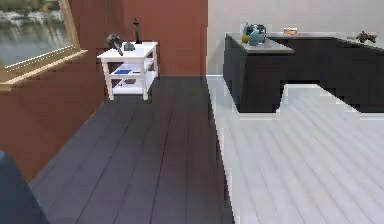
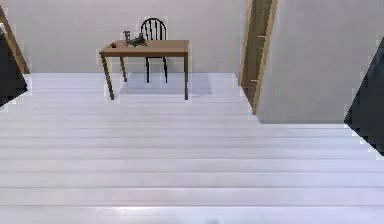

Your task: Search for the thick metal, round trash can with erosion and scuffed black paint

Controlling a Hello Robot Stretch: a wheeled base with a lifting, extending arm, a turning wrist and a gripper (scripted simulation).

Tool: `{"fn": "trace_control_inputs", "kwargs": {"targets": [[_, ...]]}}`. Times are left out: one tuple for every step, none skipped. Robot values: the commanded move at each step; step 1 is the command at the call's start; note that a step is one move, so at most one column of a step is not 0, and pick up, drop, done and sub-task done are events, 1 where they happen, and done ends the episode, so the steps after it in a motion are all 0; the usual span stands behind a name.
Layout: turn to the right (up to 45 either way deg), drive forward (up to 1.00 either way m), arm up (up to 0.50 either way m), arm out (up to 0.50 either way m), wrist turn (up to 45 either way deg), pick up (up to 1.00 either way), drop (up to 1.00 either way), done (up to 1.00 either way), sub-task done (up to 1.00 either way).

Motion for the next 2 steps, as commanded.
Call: {"fn": "trace_control_inputs", "kwargs": {"targets": [[45.0,0.0,0.0,0.0,0.0,0.0,0.0,0.0,0.0],[45.0,0.0,0.0,0.0,0.0,0.0,0.0,0.0,0.0]]}}
